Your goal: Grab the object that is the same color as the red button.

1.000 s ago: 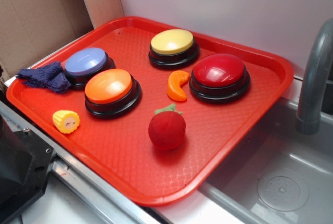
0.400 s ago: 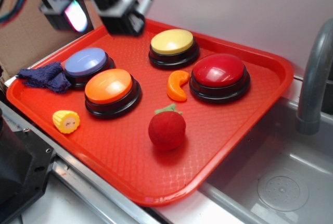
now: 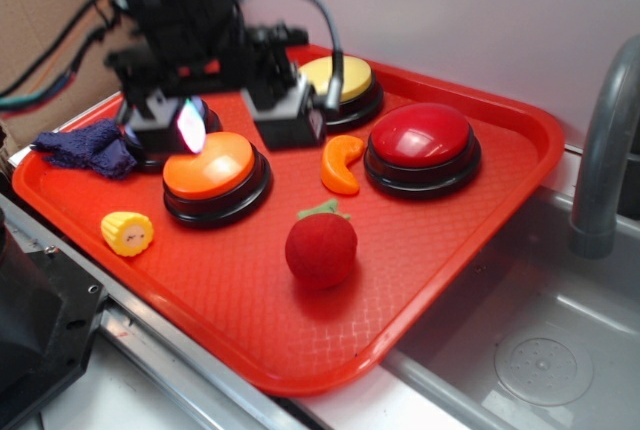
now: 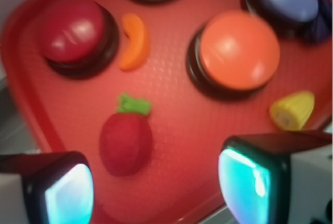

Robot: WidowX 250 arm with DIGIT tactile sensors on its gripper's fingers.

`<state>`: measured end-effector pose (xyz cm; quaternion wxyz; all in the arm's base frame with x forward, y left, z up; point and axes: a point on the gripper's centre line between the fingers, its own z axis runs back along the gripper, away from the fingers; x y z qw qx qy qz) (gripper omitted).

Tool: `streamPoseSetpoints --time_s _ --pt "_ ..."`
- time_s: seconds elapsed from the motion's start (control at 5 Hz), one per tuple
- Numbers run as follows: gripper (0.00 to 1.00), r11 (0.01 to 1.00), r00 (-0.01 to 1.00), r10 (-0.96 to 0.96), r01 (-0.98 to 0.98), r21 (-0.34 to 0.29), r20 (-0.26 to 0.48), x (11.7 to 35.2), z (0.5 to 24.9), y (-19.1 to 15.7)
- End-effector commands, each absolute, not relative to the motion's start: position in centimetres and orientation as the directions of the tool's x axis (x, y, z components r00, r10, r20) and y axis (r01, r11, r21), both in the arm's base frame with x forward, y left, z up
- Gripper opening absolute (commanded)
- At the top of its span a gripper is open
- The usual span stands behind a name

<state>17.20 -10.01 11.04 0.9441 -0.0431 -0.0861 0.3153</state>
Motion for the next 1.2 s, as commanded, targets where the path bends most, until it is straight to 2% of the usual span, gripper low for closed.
streamPoseSetpoints --time_s 0.0,0.4,0.8,1.0 --pt "1.0 0.734 0.727 0.675 -0.643 -0.219 0.127 18.8 7.9 -11.4" --pt "1.0 0.741 0.741 0.664 -0.633 -0.222 0.102 20.2 4.6 -12.5" --pt "1.0 0.746 0.747 0.658 -0.63 -0.218 0.093 20.6 2.9 -12.9" --pt "0.0 0.746 0.745 0.659 -0.632 -0.207 0.102 20.5 3.2 -12.8"
